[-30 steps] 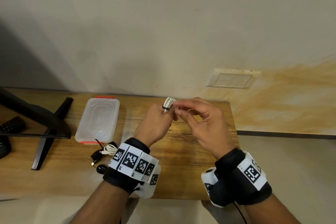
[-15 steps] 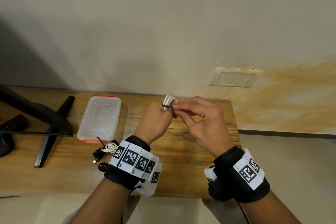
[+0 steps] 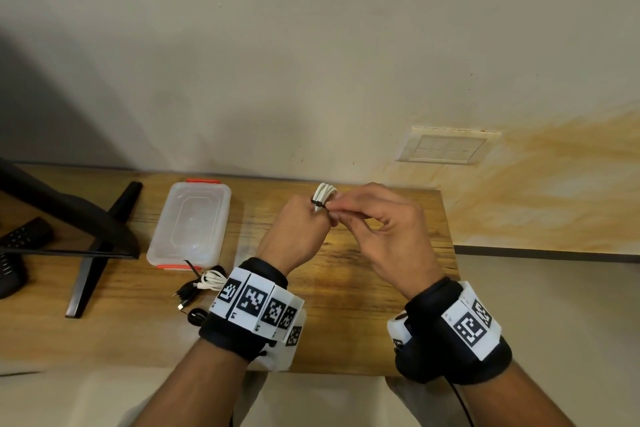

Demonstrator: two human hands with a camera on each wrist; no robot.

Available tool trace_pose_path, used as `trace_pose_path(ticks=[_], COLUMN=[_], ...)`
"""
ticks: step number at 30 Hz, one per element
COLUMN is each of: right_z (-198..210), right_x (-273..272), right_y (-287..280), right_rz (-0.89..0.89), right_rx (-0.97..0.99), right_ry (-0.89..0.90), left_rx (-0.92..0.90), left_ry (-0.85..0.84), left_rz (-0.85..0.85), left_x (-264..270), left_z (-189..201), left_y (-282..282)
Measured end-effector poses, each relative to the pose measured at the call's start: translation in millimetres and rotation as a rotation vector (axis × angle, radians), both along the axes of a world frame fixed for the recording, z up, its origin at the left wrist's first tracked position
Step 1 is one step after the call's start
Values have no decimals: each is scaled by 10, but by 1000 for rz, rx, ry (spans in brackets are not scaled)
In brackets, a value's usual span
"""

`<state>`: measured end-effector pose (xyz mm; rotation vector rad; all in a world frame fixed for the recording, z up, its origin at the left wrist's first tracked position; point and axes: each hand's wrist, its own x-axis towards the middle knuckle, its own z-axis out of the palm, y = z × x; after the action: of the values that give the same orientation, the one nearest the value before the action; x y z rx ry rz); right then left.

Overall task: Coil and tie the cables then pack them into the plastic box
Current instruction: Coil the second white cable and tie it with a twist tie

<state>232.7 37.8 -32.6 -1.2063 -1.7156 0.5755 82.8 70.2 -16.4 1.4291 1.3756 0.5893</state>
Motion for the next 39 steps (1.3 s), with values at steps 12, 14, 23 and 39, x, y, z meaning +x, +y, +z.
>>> trace_pose_path(ticks=[12,14,23,39], right_z=[-1,3,17,11], right_x=[-28,-33,-91,-92], right_y=[8,0,-7,9], right_rz=[-7,-2,28,44], right_rx=[-6,1,125,-53], right_ry=[5,-1,-162,-19], left_rx=[1,23,64,72], left_ry=[22,44,132,143], left_rz=[-13,-23,-69,-68], left_x=[-1,-6,-19,-46], left_z=[-21,-19,-23,-47], left_y=[2,-1,-1,27])
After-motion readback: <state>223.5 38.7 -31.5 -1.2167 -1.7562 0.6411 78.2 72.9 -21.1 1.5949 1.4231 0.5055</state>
